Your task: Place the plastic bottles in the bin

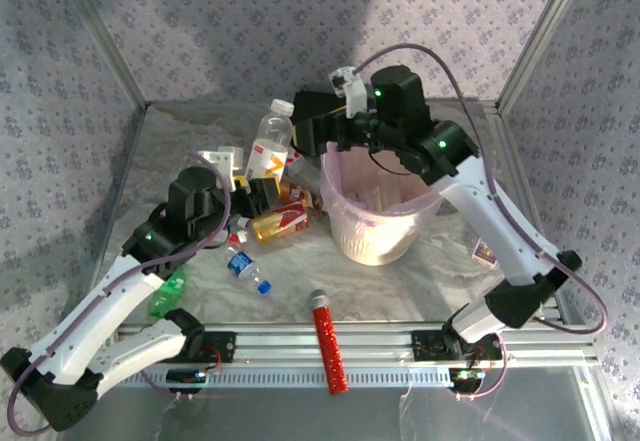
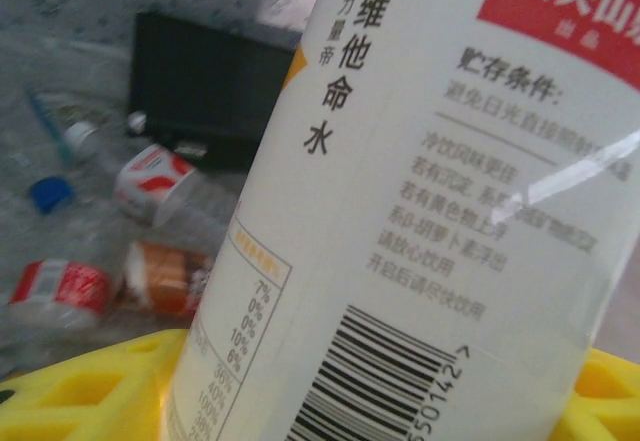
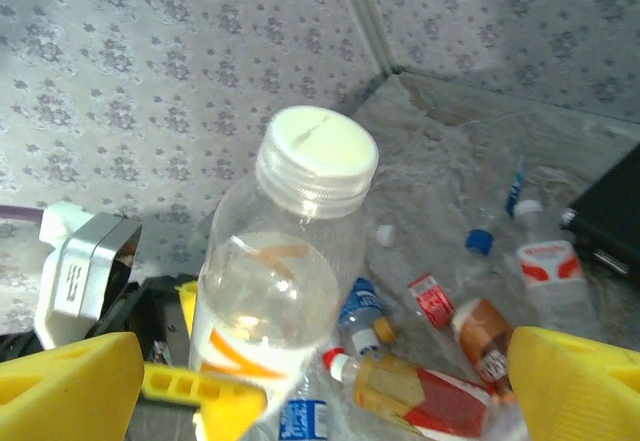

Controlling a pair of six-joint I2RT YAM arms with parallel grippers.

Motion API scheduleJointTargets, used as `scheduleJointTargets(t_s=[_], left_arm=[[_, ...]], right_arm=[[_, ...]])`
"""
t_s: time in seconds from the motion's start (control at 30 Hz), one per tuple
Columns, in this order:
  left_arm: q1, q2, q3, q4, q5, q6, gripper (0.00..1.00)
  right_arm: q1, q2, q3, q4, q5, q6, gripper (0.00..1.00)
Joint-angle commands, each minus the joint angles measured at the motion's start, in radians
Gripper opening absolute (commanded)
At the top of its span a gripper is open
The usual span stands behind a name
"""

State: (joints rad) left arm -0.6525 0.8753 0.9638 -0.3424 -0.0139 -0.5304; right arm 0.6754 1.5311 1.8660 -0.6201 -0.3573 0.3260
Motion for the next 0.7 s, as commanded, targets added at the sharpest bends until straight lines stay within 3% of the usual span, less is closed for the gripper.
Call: scheduleJointTargets(t_s=[0.0, 0.23, 0.47, 0.57, 0.67], left_arm=[[0.0, 0.008, -0.006, 0.163, 0.088, -0.043, 0.4], [-0.001, 0.041, -0.008, 0.198, 0.117, -0.061, 0.4], [-0.002, 0.051, -0.006, 0.204, 0.11, -0.06, 0.41], [-0.002, 0.058, -0.004, 0.203, 0.105, -0.056, 0.46], [-0.002, 0.064, -0.005, 0.203, 0.105, -0.049, 0.61]], right_arm=[[0.01, 0.054, 0.071, 0.043, -0.079, 0.032, 0.96], [0.021, 0.153, 0.141, 0.048, -0.158, 0.06, 0.92], [0.022, 0.166, 0.158, 0.024, -0.157, 0.04, 0.68], [0.019, 0.165, 0.166, 0.023, -0.143, 0.035, 0.63], [0.009, 0.16, 0.173, 0.024, -0.126, 0.026, 0.61]])
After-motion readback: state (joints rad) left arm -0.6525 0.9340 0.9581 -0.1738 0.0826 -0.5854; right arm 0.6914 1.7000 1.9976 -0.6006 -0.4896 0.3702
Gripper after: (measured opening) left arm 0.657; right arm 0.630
